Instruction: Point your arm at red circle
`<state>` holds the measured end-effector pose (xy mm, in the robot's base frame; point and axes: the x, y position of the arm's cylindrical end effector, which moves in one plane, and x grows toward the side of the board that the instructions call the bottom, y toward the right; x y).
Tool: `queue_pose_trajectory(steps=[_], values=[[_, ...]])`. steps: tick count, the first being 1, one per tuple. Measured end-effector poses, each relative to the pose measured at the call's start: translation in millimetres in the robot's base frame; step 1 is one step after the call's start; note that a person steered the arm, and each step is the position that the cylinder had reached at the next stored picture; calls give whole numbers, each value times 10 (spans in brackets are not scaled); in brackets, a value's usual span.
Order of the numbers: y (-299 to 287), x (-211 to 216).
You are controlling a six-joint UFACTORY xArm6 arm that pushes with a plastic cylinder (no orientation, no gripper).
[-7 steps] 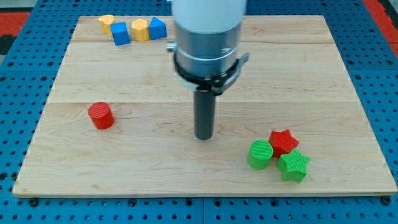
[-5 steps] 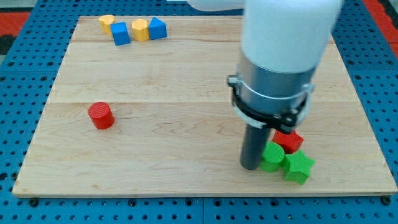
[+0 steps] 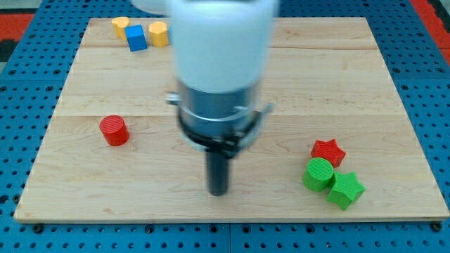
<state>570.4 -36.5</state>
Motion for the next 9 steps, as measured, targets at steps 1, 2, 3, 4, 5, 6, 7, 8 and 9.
queue_pose_trajectory(steps=[1,2,3,4,5,6,7,8,9], values=[[-337,-82],[-337,-86],[-337,-78],[-373,-49],[-415,-49],[-476,-42],[-773,-20],[-905,-20],[-905,-173]])
